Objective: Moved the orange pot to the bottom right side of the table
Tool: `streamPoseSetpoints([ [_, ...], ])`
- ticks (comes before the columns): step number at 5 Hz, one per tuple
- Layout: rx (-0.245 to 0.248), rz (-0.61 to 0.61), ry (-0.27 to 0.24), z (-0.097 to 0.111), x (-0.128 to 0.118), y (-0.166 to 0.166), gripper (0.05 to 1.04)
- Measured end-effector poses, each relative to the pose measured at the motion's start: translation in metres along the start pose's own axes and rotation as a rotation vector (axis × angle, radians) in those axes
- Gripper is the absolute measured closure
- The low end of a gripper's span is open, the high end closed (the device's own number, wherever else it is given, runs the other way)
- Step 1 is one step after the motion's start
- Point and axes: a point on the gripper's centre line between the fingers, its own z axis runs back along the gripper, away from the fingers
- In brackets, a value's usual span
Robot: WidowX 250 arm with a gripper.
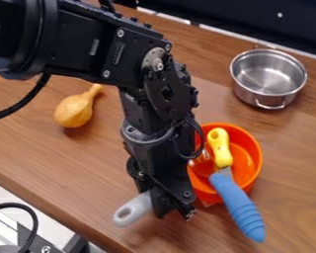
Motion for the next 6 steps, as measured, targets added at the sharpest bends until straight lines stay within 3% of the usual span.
streamPoseSetpoints([
  [2,-0.016,0.041,-0.008,0.014,0.006,0.012,0.702],
  [3,-0.03,0.086,-0.031,0.022,0.013,0.019,0.421],
  [4,-0.013,0.106,-0.028,0.02,0.014,0.023,0.147],
  [5,-0.006,0.117,-0.027,0.02,0.013,0.026,0.081],
  [6,-0.022,0.157,-0.046,0.029,0.015,0.031,0.085],
])
